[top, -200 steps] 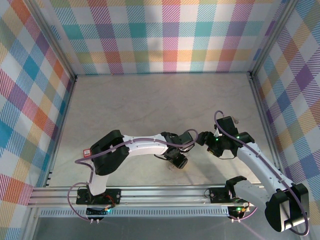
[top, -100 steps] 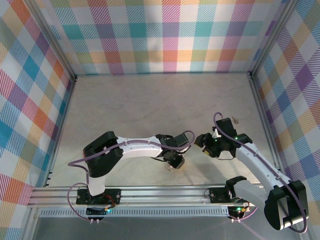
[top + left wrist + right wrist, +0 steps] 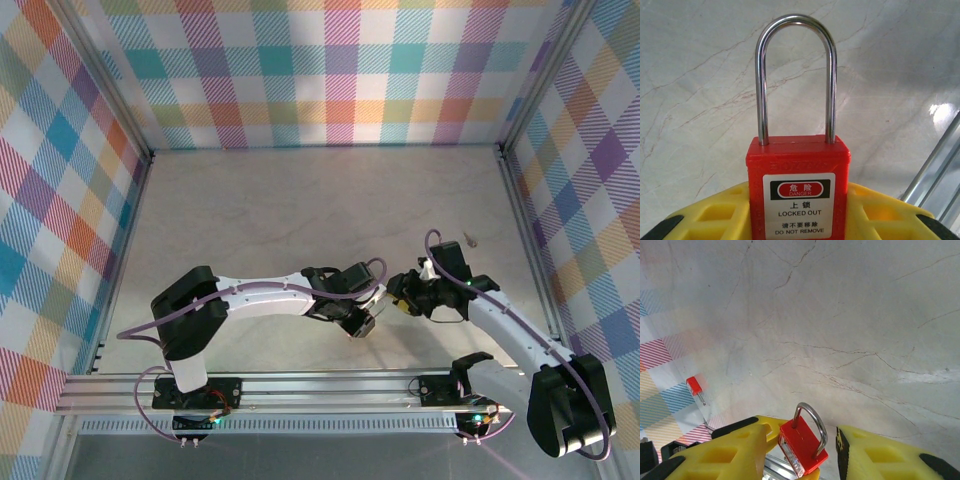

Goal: Unlock with the key

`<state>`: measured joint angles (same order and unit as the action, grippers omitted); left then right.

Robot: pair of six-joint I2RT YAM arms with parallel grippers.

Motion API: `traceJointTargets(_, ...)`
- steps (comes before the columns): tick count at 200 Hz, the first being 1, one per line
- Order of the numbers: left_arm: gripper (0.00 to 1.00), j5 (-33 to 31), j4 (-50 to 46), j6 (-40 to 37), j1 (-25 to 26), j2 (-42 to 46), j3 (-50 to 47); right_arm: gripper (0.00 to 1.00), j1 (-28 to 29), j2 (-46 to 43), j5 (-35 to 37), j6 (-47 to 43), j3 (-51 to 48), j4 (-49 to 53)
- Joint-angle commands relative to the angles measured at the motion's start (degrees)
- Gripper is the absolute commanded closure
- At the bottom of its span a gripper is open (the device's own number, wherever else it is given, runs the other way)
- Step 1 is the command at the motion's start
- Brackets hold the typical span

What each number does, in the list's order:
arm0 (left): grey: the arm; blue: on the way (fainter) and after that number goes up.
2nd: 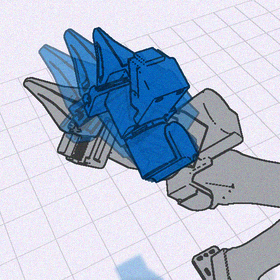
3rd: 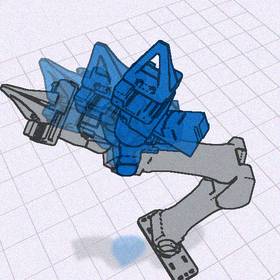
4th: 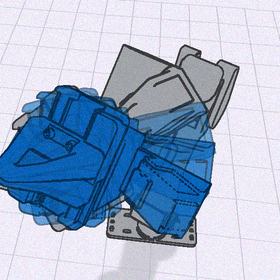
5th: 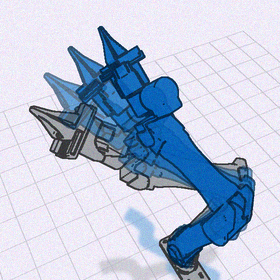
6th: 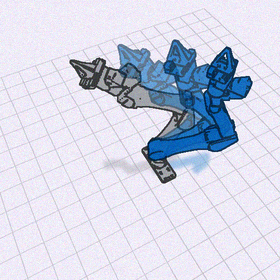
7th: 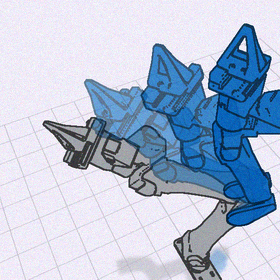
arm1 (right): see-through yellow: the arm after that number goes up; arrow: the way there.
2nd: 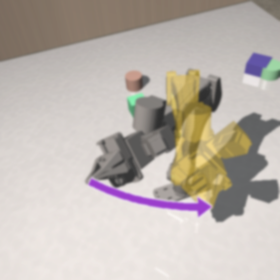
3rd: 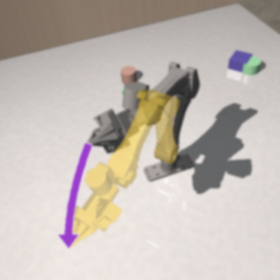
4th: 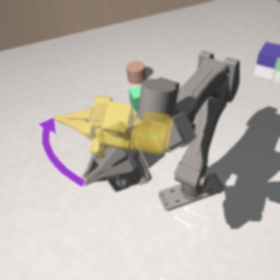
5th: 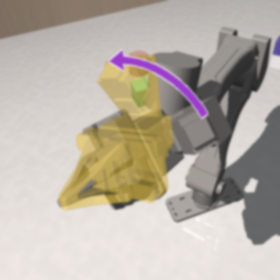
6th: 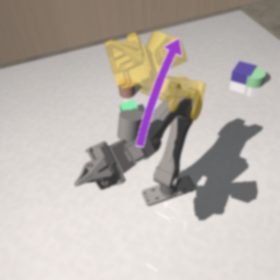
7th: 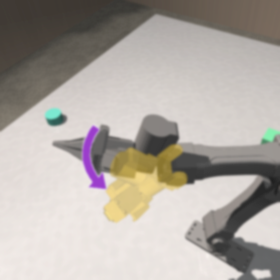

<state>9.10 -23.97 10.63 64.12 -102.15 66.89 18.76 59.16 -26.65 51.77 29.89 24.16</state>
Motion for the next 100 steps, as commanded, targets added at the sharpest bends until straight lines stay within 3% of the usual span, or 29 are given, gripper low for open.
traceJointTargets(1,0.80,1.1,3.2,-1.0,0.7,2.6,0.3,0.59,1.9,-0.4,-4.3,-0.5,-1.1,-1.5)
traceJointTargets(75,0.86,0.7,3.5,-1.1,0.7,3.7,0.4,0.60,4.8,0.0,-4.2,-1.4,-1.3,-1.3)
traceJointTargets(100,0.87,0.5,3.6,-1.1,0.6,4.0,0.2,0.60,4.7,-2.1,-0.6,-0.3,-1.7,1.4)
